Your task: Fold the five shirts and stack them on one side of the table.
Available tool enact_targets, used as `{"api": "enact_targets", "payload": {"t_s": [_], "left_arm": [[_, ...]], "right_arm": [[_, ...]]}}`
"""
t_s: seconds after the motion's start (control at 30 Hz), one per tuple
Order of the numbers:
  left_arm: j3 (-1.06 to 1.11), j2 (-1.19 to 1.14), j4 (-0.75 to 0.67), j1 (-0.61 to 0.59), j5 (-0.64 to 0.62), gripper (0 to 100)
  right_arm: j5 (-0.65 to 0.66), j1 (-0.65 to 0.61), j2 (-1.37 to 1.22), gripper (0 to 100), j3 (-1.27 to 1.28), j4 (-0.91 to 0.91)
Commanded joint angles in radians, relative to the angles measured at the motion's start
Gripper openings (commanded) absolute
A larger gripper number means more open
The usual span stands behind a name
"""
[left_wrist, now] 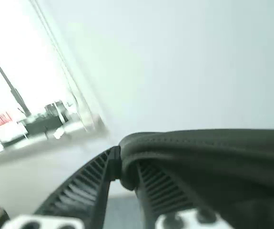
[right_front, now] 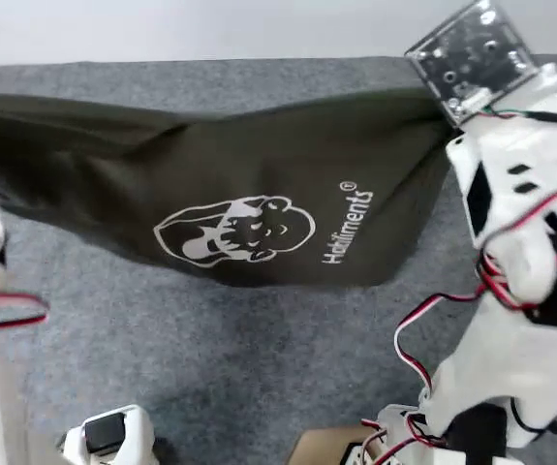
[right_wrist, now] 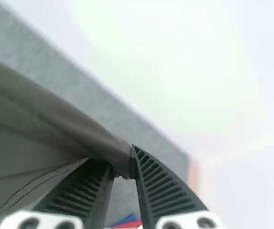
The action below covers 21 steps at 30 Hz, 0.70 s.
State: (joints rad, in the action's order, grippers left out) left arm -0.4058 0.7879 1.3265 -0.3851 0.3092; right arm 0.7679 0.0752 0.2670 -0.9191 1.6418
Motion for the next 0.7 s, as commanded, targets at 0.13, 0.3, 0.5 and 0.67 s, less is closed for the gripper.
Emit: {"api": "enact_targets", "payload": {"t_s": [0.13,0.3,0.5,0.67], "left_arm": [[-0.127,0.006,-0.052,0.002,-0.005,1],[-0.219,0.006,-0.052,0.000,0.012,0],[-0.320,0.008,-0.048,0.000,0.072,0],[-0.444,0.008,0.035,0.000,0.092,0]], "right_arm": [[0.025,0.061,0.038,1.0,-0.163,-0.031],[0.044,0.145,0.073,1.0,-0.227,-0.076],[0.098,0.231,0.156,1.0,-0.258,-0.068],[0.103,0.305,0.232,1.0,-0.256,-0.065]]}}
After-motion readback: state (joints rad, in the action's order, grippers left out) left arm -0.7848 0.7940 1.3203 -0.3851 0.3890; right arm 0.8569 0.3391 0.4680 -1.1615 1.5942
